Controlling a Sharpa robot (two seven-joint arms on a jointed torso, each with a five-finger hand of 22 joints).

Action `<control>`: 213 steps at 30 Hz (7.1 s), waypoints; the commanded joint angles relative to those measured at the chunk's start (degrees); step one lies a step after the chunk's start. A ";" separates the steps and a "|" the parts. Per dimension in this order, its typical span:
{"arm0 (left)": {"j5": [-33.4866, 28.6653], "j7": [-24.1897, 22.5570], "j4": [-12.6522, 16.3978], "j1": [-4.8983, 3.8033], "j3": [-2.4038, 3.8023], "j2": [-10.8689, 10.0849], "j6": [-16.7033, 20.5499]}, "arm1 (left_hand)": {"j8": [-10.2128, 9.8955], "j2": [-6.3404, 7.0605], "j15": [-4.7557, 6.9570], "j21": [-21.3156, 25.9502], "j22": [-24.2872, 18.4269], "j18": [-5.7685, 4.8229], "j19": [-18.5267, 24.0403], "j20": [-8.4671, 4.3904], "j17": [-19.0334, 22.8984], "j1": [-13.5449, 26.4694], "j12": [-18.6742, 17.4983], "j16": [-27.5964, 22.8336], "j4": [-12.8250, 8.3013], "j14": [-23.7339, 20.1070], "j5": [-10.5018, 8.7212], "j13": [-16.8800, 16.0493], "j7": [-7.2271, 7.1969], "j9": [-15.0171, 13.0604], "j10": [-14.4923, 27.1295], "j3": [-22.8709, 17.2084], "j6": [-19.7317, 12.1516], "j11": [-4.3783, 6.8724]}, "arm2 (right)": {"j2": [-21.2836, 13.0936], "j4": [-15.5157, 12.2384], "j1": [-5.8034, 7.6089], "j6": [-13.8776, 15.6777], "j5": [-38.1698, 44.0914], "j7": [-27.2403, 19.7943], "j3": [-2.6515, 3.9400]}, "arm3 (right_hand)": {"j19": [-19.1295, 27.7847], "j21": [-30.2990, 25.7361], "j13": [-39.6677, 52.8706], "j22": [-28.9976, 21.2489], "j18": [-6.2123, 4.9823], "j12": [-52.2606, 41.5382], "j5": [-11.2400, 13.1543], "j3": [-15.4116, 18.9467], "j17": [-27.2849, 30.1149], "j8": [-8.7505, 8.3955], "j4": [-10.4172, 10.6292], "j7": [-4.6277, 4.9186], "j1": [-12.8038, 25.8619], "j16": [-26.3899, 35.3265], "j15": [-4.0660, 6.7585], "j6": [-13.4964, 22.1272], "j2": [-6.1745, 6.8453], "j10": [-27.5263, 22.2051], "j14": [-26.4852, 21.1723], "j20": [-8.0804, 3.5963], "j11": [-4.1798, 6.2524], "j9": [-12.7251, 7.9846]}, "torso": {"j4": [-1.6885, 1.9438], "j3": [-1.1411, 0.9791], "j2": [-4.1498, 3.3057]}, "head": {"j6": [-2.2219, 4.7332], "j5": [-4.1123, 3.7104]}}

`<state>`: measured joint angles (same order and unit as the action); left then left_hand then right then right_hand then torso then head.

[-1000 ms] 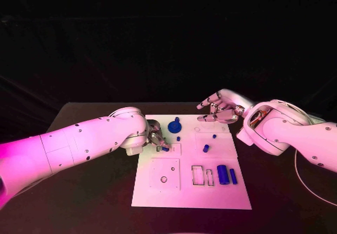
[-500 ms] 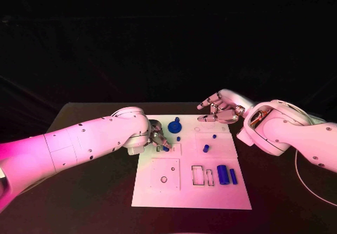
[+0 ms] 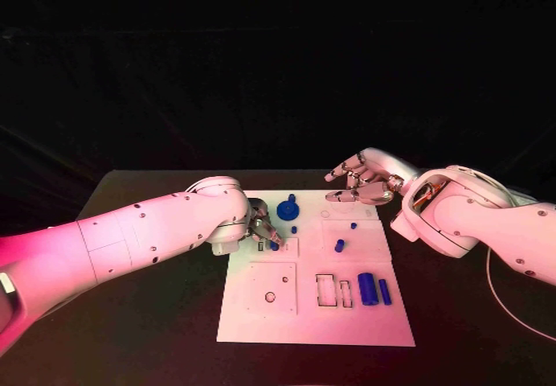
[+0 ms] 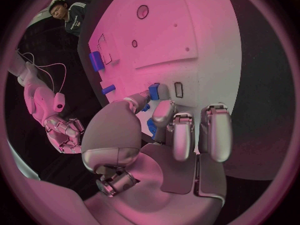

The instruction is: Assemble the parts on the task board

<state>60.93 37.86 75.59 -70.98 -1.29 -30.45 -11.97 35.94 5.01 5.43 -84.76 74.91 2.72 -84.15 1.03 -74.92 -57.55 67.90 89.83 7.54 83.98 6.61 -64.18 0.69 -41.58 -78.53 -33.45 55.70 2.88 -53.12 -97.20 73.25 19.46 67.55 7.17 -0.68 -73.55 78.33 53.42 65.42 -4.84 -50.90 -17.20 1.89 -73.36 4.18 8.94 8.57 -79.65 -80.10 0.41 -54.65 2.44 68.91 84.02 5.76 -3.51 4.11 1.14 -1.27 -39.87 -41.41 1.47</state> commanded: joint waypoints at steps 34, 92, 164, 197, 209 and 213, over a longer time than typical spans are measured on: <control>0.23 0.33 3.05 -0.12 1.99 -2.83 0.20 | -0.20 0.11 0.90 -0.47 9.12 -1.02 -2.34 -0.89 -15.08 5.71 0.18 0.17 8.82 6.02 -3.51 -0.41 -0.32 1.78 -1.36 22.12 2.39 0.45 | 0.00 0.28 -0.02 -0.86 0.09 -0.15 0.00 | 0.21 -0.35 -0.14 -0.20 -0.59 0.25 -0.19 0.61 0.10 0.35 0.24 -0.03 0.24 0.34 0.37 -0.53 -0.28 -0.22 2.47 -0.19 0.06 0.04 | 0.02 0.05 0.00 | 0.32 -0.41; -1.58 -1.73 -20.06 -4.82 1.29 6.35 -10.62 | -4.60 -4.87 -0.85 2.60 6.24 -0.14 -0.60 0.84 -15.08 -5.54 -7.52 0.17 8.16 6.02 -3.25 9.01 2.00 6.14 4.52 32.85 -0.76 -1.60 | 1.32 1.42 -0.10 -1.51 -0.09 -0.07 -0.06 | 0.15 -0.37 -0.15 -0.18 -0.58 0.15 -0.22 0.68 0.02 0.34 0.39 -0.05 0.14 0.32 0.39 -0.53 -0.54 -0.13 2.50 -0.20 0.09 0.04 | -0.06 0.13 -0.22 | 0.39 -0.21; -4.67 -8.93 -0.81 -2.39 0.58 -6.98 2.62 | -3.14 2.76 -0.41 0.10 9.94 -1.04 -2.57 0.35 -15.08 -9.77 -6.05 0.17 -10.02 6.02 11.10 8.60 1.58 6.44 1.07 -5.60 0.00 -0.88 | 1.01 1.46 -0.10 -1.77 -0.39 -0.19 -0.16 | 0.09 -0.38 -0.05 -0.15 -0.57 -0.03 -0.25 0.71 0.08 0.34 0.50 -0.05 0.08 0.38 0.40 -0.55 -0.72 -0.02 2.50 -0.21 0.09 0.03 | 0.11 0.16 -0.09 | 0.35 0.36; 0.79 -8.26 2.86 0.01 -0.29 -7.63 -2.64 | -3.68 3.54 -0.30 -0.29 10.37 -1.16 -2.81 0.24 -15.08 -9.61 -6.28 0.17 -10.51 6.02 12.66 8.77 1.45 6.95 0.62 -5.85 1.00 -0.74 | 1.10 1.54 -0.13 -1.99 -0.57 -0.30 -0.29 | 0.09 -0.38 -0.05 -0.15 -0.57 -0.03 -0.25 0.71 0.08 0.34 0.50 -0.05 0.08 0.38 0.40 -0.55 -0.72 -0.02 2.50 -0.21 0.09 0.03 | -0.12 0.11 -0.21 | -0.40 0.74; 0.84 -7.04 3.05 0.02 -0.28 -7.73 -3.07 | -3.89 3.77 -0.27 -0.37 10.48 -1.19 -2.87 0.22 -15.08 -9.43 -6.34 0.17 -10.59 6.02 13.81 8.78 1.40 7.15 0.40 -5.91 1.40 -0.69 | 1.06 1.50 -0.13 -1.99 -0.59 -0.33 -0.30 | 0.09 -0.38 -0.05 -0.15 -0.57 -0.03 -0.25 0.71 0.08 0.34 0.50 -0.05 0.08 0.38 0.40 -0.55 -0.72 -0.02 2.50 -0.21 0.09 0.03 | -0.09 0.12 -0.18 | -0.59 0.89; 1.03 -6.79 3.12 0.03 -0.28 -7.73 -3.15 | -3.94 3.84 -0.26 -0.45 10.57 -1.22 -2.92 0.21 -15.08 -9.36 -6.32 0.17 -10.61 6.02 14.28 8.75 1.38 7.19 0.30 -5.91 1.52 -0.67 | 1.05 1.49 -0.13 -1.96 -0.59 -0.35 -0.30 | 0.09 -0.38 -0.05 -0.15 -0.57 -0.03 -0.25 0.71 0.08 0.34 0.50 -0.05 0.08 0.38 0.40 -0.55 -0.72 -0.02 2.50 -0.21 0.09 0.03 | -0.08 0.14 -0.18 | -0.60 0.89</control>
<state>61.53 30.08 78.52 -71.18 -1.40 -38.22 -13.15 32.22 8.55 4.73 -84.98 74.94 1.81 -84.04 1.54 -74.92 -66.69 61.57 89.83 5.76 84.11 20.61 -55.40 2.11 -34.36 -77.81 -30.92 56.93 2.16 -52.09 -95.66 73.16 18.10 66.78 7.11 -0.98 -73.55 78.33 53.34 65.31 -4.83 -50.90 -17.19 2.36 -73.32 4.18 9.40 8.37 -79.40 -80.11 0.41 -54.84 2.19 68.97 84.02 5.76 -3.57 4.10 1.05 -1.15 -40.06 -42.01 2.34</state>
